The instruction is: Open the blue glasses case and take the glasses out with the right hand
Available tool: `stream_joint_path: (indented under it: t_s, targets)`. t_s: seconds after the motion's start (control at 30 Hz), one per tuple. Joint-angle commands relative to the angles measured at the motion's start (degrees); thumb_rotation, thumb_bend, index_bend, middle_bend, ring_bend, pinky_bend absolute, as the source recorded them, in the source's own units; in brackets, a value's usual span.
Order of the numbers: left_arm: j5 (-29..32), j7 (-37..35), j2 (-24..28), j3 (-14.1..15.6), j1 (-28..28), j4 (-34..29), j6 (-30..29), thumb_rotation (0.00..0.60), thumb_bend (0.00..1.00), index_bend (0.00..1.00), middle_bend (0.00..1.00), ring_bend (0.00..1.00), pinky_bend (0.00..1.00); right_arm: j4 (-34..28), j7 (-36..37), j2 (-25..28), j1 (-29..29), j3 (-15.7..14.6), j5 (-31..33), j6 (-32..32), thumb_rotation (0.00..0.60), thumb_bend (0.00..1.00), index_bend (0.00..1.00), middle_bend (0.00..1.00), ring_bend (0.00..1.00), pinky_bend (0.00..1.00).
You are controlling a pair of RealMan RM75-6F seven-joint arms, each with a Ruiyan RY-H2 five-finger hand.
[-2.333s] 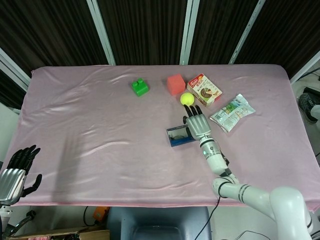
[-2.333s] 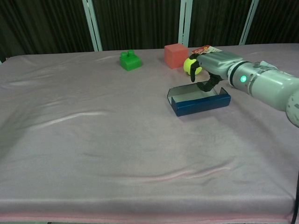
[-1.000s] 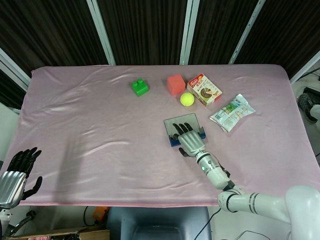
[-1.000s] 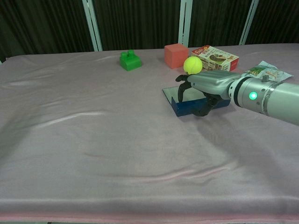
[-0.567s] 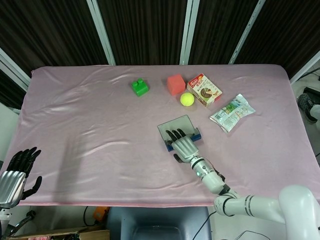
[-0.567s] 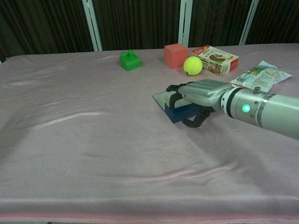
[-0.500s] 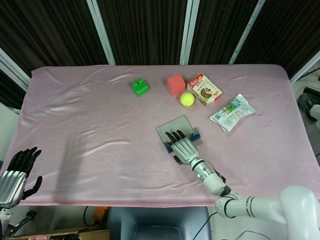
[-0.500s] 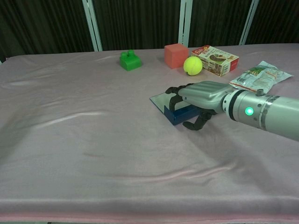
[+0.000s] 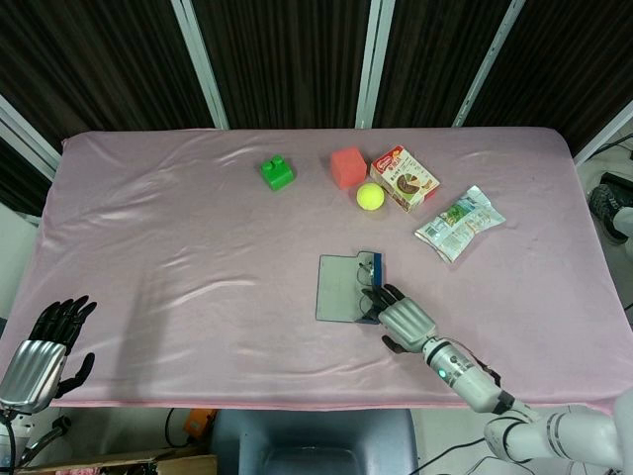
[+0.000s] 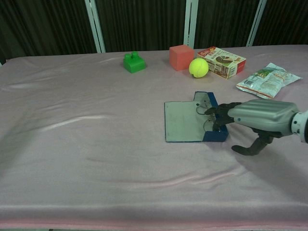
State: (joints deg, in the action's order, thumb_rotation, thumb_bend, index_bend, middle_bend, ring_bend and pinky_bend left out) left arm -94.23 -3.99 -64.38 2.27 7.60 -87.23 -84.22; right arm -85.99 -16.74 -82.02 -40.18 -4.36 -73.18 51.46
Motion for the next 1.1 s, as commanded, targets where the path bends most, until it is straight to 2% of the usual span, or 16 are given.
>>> stream_joint_path:
  t_s: [0.03, 0.23, 0.57, 0.7, 0.73, 0.83, 1.0, 1.1]
  targets:
    - [0.3, 0.3, -0.2, 0.0, 0.1, 0.0, 0.5, 0.6, 0.43, 0.0, 0.03, 0.0, 0.06, 2.7, 6.1, 2.8, 2.8, -2.3, -5.0, 2.0, 0.6, 0.56, 0.46, 0.09, 0.01, 0.0]
    - [0.5, 1.4, -0.5, 0.1, 0.3, -0.2, 1.0, 0.6, 0.43, 0.0, 0.03, 0.0, 0.06, 6.2, 10.1, 4.5, 4.6, -2.4, -7.9, 3.8, 0.6, 0.56, 0.46, 0.09, 0.01, 0.0]
    - [0.9, 2.1, -0.7, 0.2, 0.5, -0.2, 1.8, 0.6, 0.43, 0.0, 0.04, 0.0, 0.06, 11.5, 13.2, 4.2, 5.0, -0.2, -6.6, 2.5, 0.6, 0.57, 0.45, 0.09, 0.01, 0.0]
    - [1.0, 2.7, -1.0, 0.3, 0.8, -0.2, 2.5, 0.6, 0.43, 0.0, 0.04, 0.0, 0.06, 16.4, 15.6, 2.3, 3.0, 2.8, -3.0, -2.7, 0.6, 0.57, 0.45, 0.09, 0.01, 0.0]
    - [1.0, 2.9, -1.2, 0.3, 1.0, -0.1, 2.8, 0.6, 0.43, 0.0, 0.04, 0.0, 0.06, 19.5, 15.0, 0.8, 1.3, 4.5, -1.2, -5.2, 0.6, 0.57, 0.45, 0.09, 0.01, 0.0]
    - [1.6, 3.1, -1.4, 0.1, 1.2, 0.0, 3.4, 0.6, 0.43, 0.0, 0.04, 0.0, 0.06, 24.1, 12.1, -2.1, -1.3, 6.9, 1.8, -8.9, 0.6, 0.57, 0.44, 0.09, 0.01, 0.0]
    - [2.1, 3.2, -1.4, -0.1, 1.2, 0.0, 3.5, 0.6, 0.43, 0.0, 0.04, 0.0, 0.06, 28.1, 7.5, -5.4, -4.1, 10.1, 5.3, -10.5, 0.6, 0.57, 0.44, 0.09, 0.01, 0.0]
    - [2.3, 2.9, -1.3, -0.2, 1.1, 0.0, 3.2, 0.6, 0.43, 0.0, 0.04, 0.0, 0.06, 28.0, 6.5, -6.0, -4.7, 11.3, 6.2, -10.4, 0.6, 0.57, 0.43, 0.09, 0.01, 0.0]
